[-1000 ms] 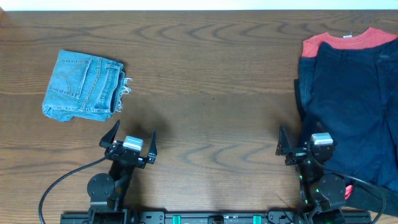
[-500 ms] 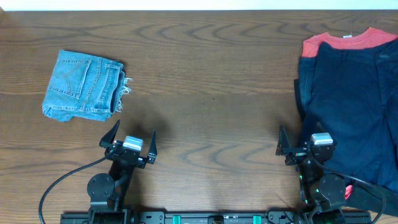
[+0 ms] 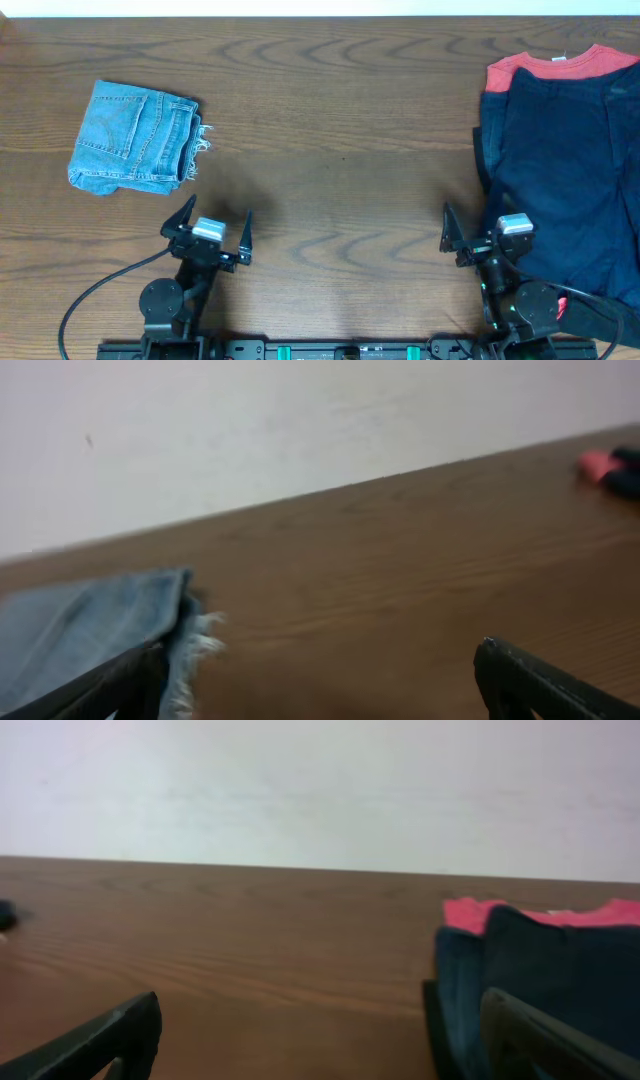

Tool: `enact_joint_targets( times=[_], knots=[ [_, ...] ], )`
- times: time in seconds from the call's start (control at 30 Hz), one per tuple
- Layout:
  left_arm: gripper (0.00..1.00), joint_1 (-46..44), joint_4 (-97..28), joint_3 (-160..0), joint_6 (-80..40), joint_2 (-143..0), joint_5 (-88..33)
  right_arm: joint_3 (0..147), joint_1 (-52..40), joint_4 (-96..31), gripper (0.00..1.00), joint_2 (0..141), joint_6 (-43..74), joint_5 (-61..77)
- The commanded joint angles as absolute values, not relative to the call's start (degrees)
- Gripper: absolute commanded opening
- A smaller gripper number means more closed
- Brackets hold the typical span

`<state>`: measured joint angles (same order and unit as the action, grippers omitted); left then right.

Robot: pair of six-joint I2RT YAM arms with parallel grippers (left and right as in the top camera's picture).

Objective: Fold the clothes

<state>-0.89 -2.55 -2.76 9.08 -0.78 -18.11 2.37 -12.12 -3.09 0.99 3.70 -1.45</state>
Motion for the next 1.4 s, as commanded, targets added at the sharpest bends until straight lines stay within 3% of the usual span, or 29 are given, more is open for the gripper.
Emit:
enact_joint_targets(
  times=[0.0,0.3,0.67,0.8,0.97,1.03,1.1,1.37],
  knots=[
    [0.98,-1.1,-2.4,-8.4,0.1,-2.2,-22.6,8.7,-11.6,-4.9,0.99,2.3,5.7,0.9],
    [0.98,-1.1,-15.1,-32.2,-5.1,-22.7,-25.3,33.1,-11.6,-23.2,0.99,28.1,5.2,0.9],
    [0.98,-1.1,-53.1,-75.3,-5.0,-63.4,-27.0,75.0,-9.9,-53.4,0.99,75.0,0.2,1.6],
    [0.98,-1.1,-61.0,-84.2,-2.8,-73.0,-27.0,85.4,-9.3,-58.8,0.99,84.8,0.3,2.5],
    [0.98,-1.1,-62.5,-86.1,-2.4,-77.5,-27.2,89.0,-4.7,-54.3,0.99,92.7,8.5,1.5],
    [0.98,-1.1,-62.5,-86.1,-2.4,-77.8,-27.2,89.0,-1.0,-50.3,0.9,95.8,14.0,1.5],
    [0.98,-1.1,-62.6,-86.1,-2.4,-77.8,-27.2,89.0,2.8,-45.8,0.87,99.3,17.7,1.6],
    [0.98,-1.1,-62.5,-86.1,-2.2,-77.8,-26.1,89.0,10.1,-33.8,0.8,113.3,18.9,0.5]
  ],
)
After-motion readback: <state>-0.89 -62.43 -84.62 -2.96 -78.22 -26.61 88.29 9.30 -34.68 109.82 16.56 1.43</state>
